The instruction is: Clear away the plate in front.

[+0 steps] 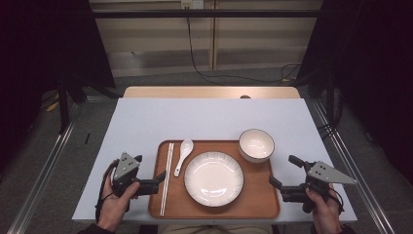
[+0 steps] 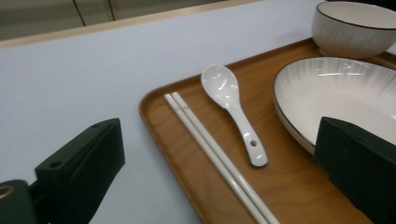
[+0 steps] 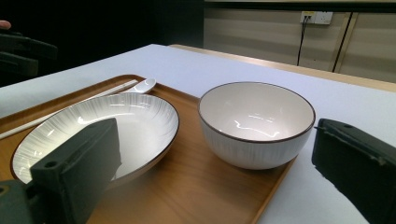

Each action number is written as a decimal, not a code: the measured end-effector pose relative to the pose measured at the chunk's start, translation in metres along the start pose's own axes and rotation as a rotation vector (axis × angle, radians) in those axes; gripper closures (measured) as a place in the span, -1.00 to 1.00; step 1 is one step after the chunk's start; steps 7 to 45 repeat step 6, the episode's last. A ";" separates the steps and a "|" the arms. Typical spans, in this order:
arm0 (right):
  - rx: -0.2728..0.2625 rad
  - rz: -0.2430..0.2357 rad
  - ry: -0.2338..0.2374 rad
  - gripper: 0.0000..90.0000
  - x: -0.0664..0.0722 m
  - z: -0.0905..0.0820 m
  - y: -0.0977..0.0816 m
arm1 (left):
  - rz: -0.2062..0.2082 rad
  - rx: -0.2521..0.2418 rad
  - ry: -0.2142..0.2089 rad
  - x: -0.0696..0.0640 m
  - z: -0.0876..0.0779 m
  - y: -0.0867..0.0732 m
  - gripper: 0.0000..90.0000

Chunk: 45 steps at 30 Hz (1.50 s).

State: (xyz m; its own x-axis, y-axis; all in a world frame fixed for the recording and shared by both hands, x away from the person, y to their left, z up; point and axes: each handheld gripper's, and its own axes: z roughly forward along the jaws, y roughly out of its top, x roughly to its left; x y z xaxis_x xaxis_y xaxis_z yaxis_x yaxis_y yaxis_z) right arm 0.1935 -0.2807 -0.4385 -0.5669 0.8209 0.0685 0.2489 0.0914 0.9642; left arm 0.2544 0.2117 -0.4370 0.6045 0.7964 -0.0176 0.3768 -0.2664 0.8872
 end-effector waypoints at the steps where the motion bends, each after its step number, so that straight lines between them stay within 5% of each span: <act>1: 0.000 -0.004 -0.004 -0.98 0.000 0.000 0.000 | -0.010 -0.006 0.009 0.002 0.001 -0.001 -0.96; 6: 0.007 0.004 -0.005 -0.98 -0.002 0.000 -0.001 | -0.041 0.004 0.029 0.009 0.004 -0.002 -0.94; 45: 0.007 0.004 -0.005 -0.98 -0.002 0.000 -0.001 | -0.041 0.004 0.029 0.009 0.004 -0.002 -0.94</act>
